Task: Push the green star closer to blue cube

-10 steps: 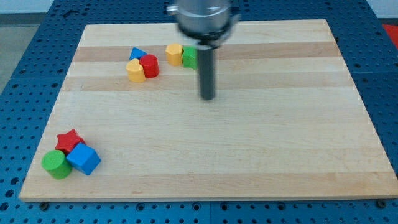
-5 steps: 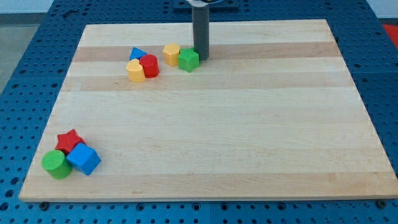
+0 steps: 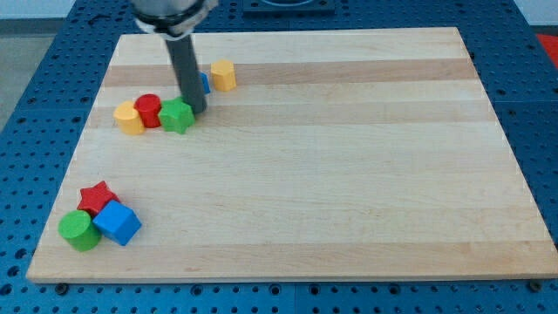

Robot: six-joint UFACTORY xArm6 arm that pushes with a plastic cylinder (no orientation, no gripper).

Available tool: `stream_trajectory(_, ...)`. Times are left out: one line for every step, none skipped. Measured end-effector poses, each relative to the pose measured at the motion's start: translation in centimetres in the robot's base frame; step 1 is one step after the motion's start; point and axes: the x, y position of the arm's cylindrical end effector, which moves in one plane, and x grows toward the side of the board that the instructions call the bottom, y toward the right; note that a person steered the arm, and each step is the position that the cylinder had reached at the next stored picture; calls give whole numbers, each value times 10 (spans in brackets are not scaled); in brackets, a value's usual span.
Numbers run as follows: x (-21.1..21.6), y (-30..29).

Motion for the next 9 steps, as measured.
stream_trajectory(-1, -31)
stream_trajectory(-5, -42)
stream_trajectory(7, -55)
stream_trajectory(26, -64)
stream_trajectory(49, -59)
stream_trajectory(79, -50)
stream_trajectory(84, -42)
stream_trajectory(88, -18)
stream_trajectory(86, -6)
